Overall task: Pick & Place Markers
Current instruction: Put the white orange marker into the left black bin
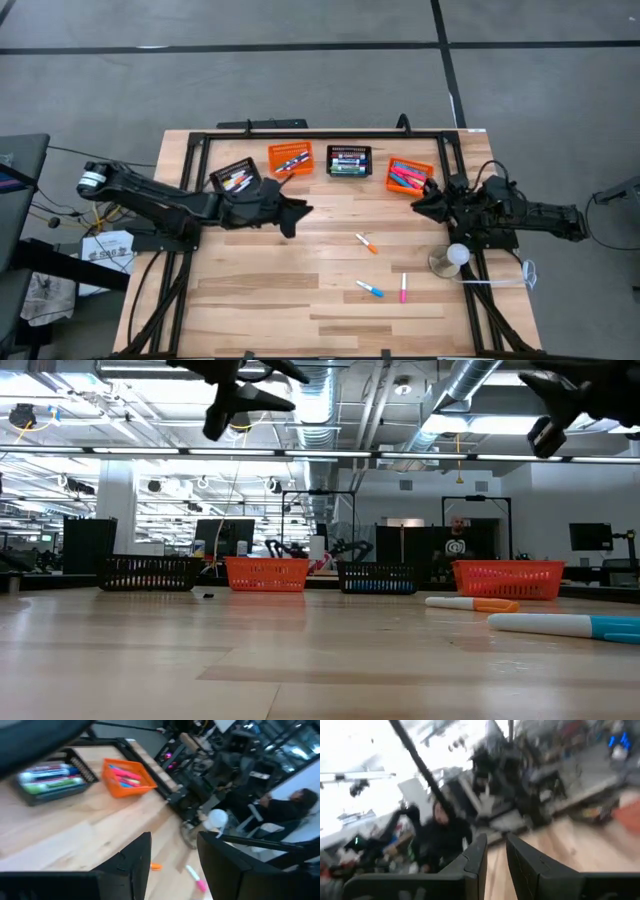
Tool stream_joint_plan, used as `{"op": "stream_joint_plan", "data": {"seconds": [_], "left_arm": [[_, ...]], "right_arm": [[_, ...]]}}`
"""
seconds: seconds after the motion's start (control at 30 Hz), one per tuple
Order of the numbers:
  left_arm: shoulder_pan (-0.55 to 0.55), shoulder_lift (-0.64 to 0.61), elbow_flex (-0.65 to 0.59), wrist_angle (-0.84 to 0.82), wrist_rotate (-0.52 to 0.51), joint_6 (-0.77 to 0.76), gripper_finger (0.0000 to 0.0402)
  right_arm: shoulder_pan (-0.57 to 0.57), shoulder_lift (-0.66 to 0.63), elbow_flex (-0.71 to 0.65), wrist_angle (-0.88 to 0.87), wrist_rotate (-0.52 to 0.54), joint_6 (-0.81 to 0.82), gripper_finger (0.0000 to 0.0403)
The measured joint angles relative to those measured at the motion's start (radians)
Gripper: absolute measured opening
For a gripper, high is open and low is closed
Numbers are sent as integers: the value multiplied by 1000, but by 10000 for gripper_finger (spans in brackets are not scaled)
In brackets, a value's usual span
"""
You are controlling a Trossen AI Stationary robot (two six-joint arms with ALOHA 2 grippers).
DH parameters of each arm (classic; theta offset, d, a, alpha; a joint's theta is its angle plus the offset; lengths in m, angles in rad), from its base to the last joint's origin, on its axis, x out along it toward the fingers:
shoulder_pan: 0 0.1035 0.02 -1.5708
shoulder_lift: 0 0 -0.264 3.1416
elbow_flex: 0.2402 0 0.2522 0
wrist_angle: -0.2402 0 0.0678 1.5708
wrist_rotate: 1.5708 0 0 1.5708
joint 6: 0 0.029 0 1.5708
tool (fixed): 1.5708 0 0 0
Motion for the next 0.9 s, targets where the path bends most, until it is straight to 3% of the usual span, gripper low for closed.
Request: {"op": "stream_joint_plan", "data": {"seconds": [0.27,0.73,0.9], "left_arm": [[-56,44,0,98,-12,0,159],[-63,25,0,96,-42,91,159],[-63,-49,-37,96,-42,134,159]], "right_arm": [[41,143,73,-240,-35,-22,63],[129,407,157,-246,-30,-25,63],[168,519,197,-248,41,-21,63]]}}
